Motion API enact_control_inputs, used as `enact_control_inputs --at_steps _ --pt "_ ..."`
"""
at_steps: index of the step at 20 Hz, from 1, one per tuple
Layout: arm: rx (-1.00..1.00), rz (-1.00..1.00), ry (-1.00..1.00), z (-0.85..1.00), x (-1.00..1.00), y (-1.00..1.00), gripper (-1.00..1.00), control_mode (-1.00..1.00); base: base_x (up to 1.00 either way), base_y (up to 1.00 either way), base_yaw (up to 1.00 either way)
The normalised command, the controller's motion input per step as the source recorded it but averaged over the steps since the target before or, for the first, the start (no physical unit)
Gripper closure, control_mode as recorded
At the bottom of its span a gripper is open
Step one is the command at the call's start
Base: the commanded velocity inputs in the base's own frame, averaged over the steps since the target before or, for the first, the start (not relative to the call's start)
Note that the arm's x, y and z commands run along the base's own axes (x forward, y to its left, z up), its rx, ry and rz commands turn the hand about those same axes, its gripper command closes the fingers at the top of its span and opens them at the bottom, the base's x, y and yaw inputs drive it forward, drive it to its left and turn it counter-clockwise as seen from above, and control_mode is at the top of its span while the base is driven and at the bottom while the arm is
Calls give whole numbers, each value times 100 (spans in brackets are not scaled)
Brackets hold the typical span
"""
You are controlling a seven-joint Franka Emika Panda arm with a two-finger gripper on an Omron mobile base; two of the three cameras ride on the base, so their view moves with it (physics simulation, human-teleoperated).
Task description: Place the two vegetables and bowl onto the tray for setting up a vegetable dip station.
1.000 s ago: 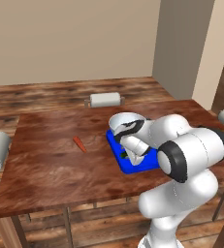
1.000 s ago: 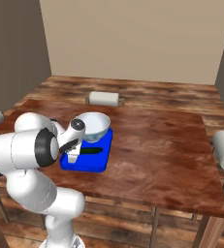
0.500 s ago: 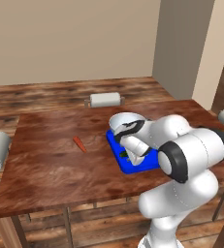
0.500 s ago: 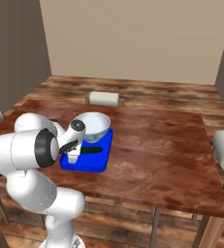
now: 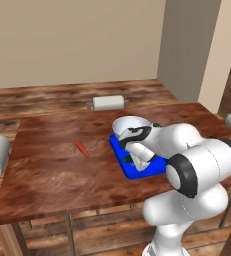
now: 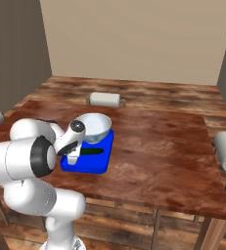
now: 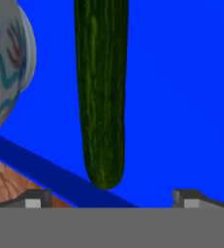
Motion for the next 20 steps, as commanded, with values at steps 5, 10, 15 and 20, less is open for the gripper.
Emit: enact_control_inputs --at_steps 5,10,15,20 --pt "-1 0 0 19 -11 3 -100 -100 0 0 0" --pt "-3 4 0 20 -16 7 -100 -100 0 0 0" --pt "-9 22 -1 17 -17 16 -100 -100 0 0 0" --pt "-6 33 -2 22 -13 26 -100 -100 0 0 0"
